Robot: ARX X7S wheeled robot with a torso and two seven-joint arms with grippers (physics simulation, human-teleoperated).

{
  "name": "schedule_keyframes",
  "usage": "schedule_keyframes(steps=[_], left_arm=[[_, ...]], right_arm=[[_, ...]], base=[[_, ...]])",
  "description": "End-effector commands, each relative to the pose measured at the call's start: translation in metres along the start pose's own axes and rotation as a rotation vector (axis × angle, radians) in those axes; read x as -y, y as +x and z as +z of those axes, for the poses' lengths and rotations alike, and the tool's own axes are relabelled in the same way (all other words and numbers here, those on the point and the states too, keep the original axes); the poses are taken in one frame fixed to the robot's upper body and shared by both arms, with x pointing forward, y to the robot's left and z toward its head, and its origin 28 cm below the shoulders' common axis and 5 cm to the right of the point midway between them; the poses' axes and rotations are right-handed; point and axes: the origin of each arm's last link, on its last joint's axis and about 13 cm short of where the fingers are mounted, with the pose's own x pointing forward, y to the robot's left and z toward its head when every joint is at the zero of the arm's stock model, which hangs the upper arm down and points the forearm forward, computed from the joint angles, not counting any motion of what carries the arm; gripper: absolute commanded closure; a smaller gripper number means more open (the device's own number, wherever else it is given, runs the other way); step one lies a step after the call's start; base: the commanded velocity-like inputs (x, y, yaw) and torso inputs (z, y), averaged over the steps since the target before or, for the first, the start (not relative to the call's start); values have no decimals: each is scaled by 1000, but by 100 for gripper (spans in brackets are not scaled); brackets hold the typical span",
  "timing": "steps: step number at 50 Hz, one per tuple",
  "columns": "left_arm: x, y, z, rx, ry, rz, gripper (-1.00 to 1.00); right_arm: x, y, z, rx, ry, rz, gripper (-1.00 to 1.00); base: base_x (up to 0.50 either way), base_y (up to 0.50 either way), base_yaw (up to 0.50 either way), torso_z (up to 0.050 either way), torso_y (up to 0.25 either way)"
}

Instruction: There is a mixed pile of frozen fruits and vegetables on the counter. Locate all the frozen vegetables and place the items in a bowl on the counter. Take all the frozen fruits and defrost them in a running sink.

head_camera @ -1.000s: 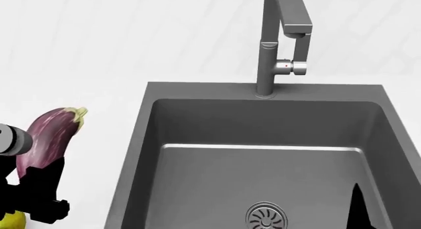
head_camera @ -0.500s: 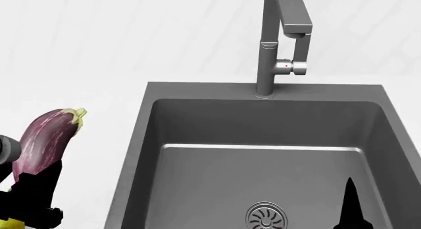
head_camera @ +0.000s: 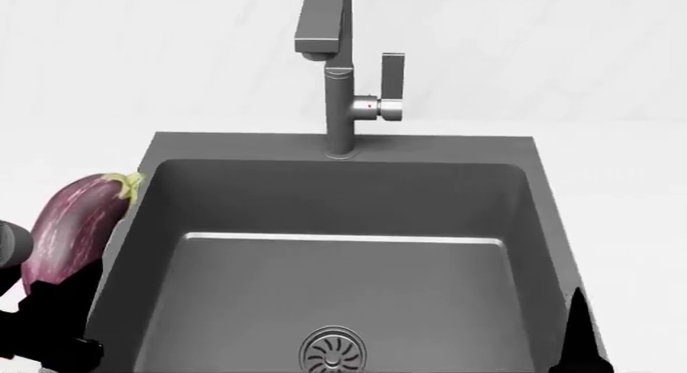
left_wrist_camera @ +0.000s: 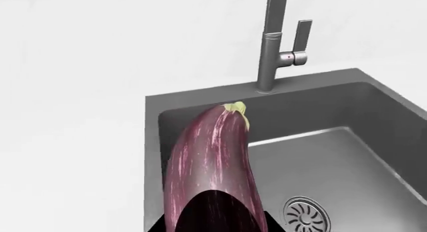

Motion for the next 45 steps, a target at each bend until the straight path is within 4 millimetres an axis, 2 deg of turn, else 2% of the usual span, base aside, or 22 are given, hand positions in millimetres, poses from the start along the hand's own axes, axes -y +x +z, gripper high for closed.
schedule_keyframes(steps=[1,45], left_arm=[[2,-2,4,-6,-31,2,100],[12,-13,6,4,19,-48,100]], right_arm=[[1,-4,6,0,-6,-9,-100],[1,-12,16,-1,42,-4,-100]], base=[[0,-500,0,0,0],[-20,-500,0,0,0]])
